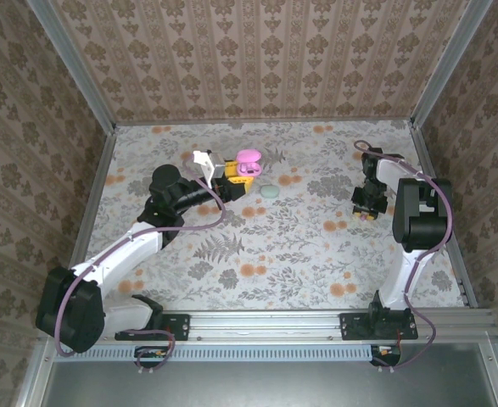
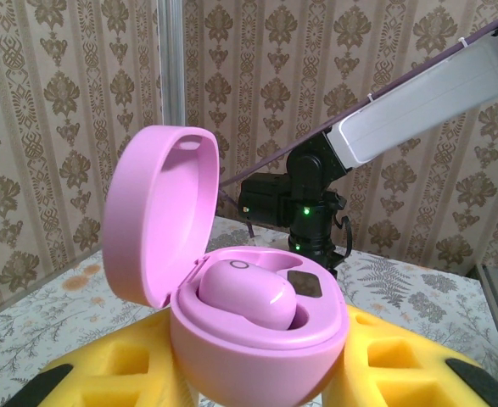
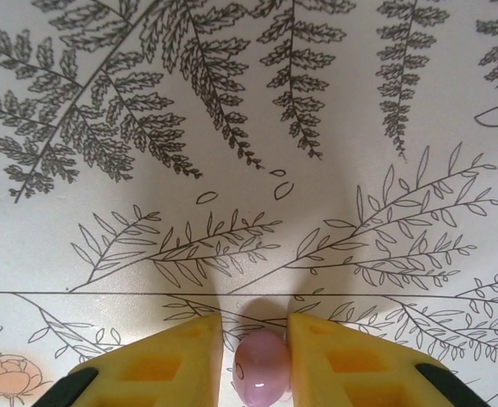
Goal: Insert wireless bluetooth earbuds into charging case
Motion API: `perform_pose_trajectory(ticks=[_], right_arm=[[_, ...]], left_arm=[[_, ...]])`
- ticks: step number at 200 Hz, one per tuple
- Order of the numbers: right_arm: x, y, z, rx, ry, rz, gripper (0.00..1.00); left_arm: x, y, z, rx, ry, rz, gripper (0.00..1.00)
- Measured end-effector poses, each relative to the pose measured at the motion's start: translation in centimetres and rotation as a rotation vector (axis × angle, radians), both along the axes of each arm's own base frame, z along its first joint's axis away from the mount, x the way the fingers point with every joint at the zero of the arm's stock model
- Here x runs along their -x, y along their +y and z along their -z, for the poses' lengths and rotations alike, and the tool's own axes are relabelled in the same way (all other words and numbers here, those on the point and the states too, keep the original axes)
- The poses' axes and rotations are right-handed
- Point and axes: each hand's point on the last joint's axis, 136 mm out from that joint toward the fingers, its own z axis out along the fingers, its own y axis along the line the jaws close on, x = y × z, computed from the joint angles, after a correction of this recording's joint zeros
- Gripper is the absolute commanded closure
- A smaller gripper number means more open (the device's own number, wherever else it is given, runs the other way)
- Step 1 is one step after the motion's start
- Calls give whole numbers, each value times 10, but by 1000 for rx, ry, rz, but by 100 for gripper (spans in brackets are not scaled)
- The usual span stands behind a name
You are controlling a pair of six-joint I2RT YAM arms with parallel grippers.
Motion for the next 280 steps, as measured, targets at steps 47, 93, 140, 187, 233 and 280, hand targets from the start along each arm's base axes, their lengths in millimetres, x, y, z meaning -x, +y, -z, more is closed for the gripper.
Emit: perform_pose_trajectory(ticks=[47, 93, 140, 187, 233, 280], right_arm=[[0, 0, 0, 10, 2, -13, 72], [0, 1, 0, 10, 2, -29, 77], [4, 7, -7, -23, -17, -32, 77], [-4, 48, -77, -236, -268, -9, 77], [-15, 130, -183, -551, -595, -118, 77], [3, 204, -264, -801, -748, -292, 77]], left_arm=[[0, 0, 0, 0, 0, 0, 75], [1, 1, -2, 3, -6, 0, 75], [2, 1, -3, 4, -7, 0, 75], [1, 1, -3, 5, -8, 1, 75], [-6, -6, 8, -9, 24, 11, 75], [-9, -10, 12, -7, 44, 28, 74]])
